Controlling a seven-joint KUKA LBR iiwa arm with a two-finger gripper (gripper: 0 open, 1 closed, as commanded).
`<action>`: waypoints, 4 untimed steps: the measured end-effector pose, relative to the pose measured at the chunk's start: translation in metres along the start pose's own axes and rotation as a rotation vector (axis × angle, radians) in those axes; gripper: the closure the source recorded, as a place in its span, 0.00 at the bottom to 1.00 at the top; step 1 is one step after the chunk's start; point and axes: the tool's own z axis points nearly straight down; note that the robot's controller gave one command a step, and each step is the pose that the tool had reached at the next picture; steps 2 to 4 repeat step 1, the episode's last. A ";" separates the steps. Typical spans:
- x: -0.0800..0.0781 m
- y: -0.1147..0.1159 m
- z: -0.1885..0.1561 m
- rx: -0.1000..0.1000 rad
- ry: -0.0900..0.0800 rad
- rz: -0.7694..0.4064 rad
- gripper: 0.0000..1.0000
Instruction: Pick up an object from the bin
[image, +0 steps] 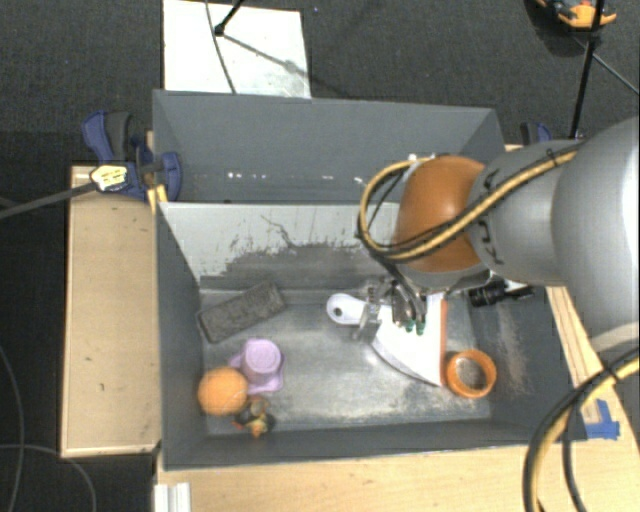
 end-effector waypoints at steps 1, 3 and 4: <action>0.011 -0.021 -0.207 0.001 0.004 0.044 1.00; 0.011 -0.021 -0.207 0.001 0.004 0.044 1.00; 0.011 -0.021 -0.207 0.001 0.004 0.044 1.00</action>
Offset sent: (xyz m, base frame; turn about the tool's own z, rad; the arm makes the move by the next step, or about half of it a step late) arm 0.0000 0.0000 0.0000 0.0000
